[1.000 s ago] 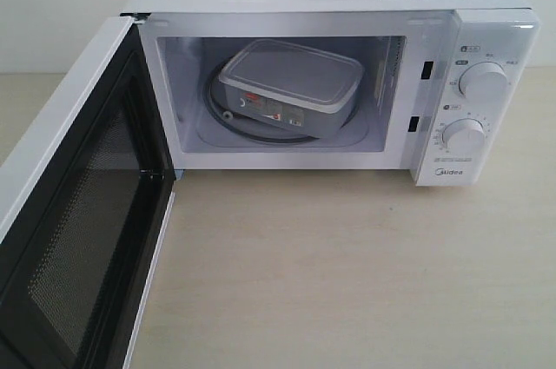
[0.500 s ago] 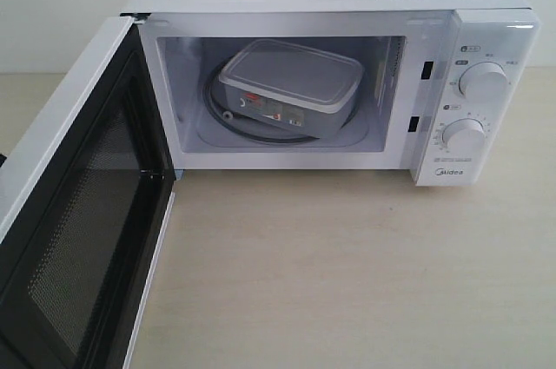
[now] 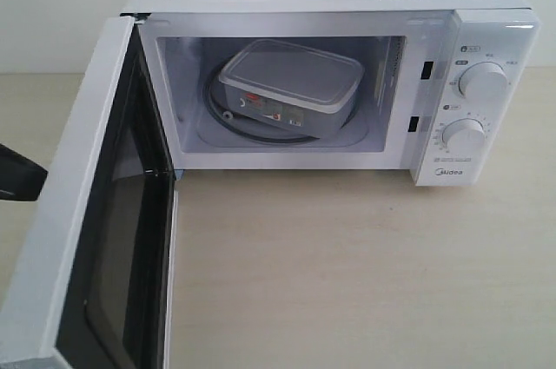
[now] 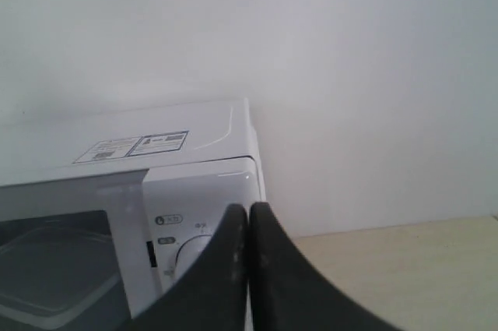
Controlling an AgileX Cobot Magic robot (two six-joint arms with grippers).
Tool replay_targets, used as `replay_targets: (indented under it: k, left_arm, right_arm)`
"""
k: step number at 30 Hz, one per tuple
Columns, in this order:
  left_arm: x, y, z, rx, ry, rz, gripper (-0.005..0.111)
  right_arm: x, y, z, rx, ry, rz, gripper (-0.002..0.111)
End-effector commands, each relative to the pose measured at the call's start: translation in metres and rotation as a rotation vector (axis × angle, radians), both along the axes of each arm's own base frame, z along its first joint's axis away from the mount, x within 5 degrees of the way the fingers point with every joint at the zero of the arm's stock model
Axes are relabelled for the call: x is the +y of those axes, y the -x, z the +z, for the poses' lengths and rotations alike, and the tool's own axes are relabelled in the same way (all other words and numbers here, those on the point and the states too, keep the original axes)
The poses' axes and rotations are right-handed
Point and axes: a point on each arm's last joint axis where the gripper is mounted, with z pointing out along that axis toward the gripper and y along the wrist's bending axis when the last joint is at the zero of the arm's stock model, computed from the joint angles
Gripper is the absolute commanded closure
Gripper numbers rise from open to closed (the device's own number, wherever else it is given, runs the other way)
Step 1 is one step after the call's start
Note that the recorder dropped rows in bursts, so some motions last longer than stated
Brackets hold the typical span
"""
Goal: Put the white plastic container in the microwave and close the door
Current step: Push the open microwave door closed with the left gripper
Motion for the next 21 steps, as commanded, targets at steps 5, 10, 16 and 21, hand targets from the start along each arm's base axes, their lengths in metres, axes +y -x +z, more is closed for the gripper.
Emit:
replay_targets:
  k: [5,10,16,21]
  left_arm:
    - [-0.027,-0.012,-0.006,-0.019,0.039,-0.036,0.102]
    - [-0.045,-0.024,-0.017,-0.026,0.039,-0.060,0.102]
    - [-0.066,-0.040,-0.033,-0.038,0.031,-0.067,0.102]
    - [-0.080,-0.048,-0.038,-0.062,0.033,-0.078,0.102]
  right_arm:
    - [0.010,0.001,-0.004,0.042,0.033,0.116,0.108]
    - [0.013,0.001,-0.004,0.040,0.056,0.147,0.108]
    - [0.017,0.002,-0.003,0.024,0.080,0.182,0.108]
    - [0.028,0.005,0.002,-0.032,0.064,0.314,0.108]
